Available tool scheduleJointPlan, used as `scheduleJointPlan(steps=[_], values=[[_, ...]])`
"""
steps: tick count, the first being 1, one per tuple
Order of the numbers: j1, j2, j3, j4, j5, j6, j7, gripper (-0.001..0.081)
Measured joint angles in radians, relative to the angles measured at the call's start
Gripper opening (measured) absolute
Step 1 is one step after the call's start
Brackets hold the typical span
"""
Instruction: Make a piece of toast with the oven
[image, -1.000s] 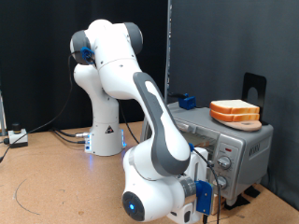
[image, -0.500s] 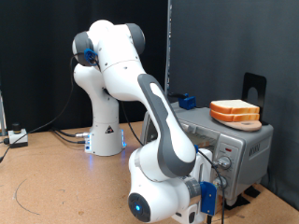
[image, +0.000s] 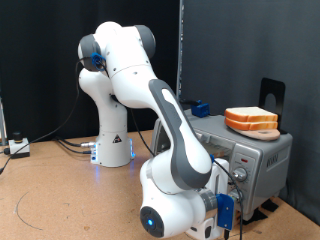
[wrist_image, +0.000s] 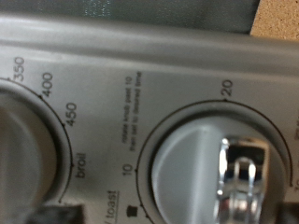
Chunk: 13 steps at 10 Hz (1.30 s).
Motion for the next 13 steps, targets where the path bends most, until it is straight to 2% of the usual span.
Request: scheduleJointPlan(steps=[1, 2, 3, 4, 5, 7, 10, 11, 13], values=[[0.0, 0.0, 0.003, 0.0, 0.001, 0.002, 0.0, 0.0377], [0.0, 0.005, 0.002, 0.0, 0.0, 0.015, -0.005, 0.0377], [0.0, 0.011, 0.002, 0.0, 0.0, 0.026, -0.011, 0.0175], [-0.001, 0.014, 0.002, 0.0, 0.0, 0.026, -0.014, 0.0093], [-0.001, 0.014, 0.003, 0.001, -0.001, 0.026, -0.043, 0.0093], [-0.002, -0.003, 0.007, -0.018, -0.006, 0.061, -0.248, 0.0093], [-0.013, -0.062, 0.018, -0.108, 0.053, 0.166, -0.556, 0.0093], [-0.015, -0.074, 0.019, -0.128, 0.071, 0.184, -0.595, 0.0093], [-0.014, -0.079, 0.019, -0.134, 0.075, 0.191, -0.59, 0.0093]])
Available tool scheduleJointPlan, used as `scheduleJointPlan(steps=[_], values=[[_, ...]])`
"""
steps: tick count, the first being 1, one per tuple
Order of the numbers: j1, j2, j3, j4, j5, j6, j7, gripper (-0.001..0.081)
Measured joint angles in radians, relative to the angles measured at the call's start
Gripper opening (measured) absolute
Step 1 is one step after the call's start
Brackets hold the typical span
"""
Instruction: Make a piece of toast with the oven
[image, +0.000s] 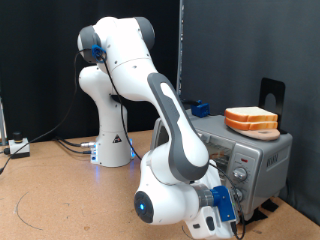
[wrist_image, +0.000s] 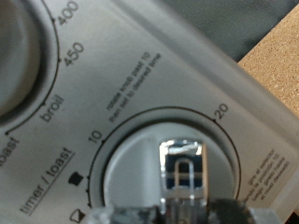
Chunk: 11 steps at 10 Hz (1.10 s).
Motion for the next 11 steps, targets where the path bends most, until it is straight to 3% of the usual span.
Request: scheduleJointPlan(steps=[6, 7, 8, 10, 11], values=[[-0.007, -0.005, -0.001, 0.019, -0.01, -0.038, 0.083, 0.0126], [-0.012, -0.013, -0.002, 0.024, -0.014, -0.053, 0.093, 0.031], [-0.015, -0.024, -0.007, 0.026, -0.026, -0.069, 0.106, 0.031], [-0.023, -0.045, -0.038, 0.041, -0.114, -0.133, 0.178, 0.0629], [-0.028, -0.06, -0.06, 0.044, -0.153, -0.147, 0.219, 0.0629]])
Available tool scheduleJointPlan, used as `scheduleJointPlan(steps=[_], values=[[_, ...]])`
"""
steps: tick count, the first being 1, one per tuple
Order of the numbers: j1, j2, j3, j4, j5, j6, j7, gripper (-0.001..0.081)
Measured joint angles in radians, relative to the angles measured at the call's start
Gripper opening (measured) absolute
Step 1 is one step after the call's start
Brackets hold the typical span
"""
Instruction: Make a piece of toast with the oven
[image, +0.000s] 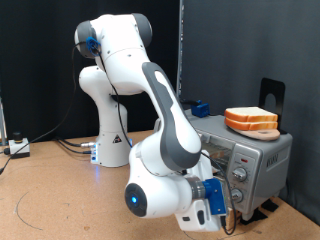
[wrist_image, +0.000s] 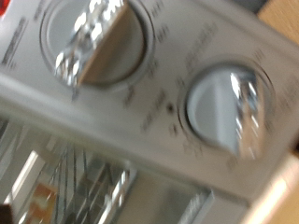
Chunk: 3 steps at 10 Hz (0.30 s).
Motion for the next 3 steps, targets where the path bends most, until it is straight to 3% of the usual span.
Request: scheduleJointPlan(steps=[1, 3], values=[[-0.004, -0.012, -0.022, 0.005, -0.033, -0.022, 0.054, 0.0773], [-0.017, -0.02, -0.064, 0.036, -0.081, -0.1, 0.167, 0.0798]])
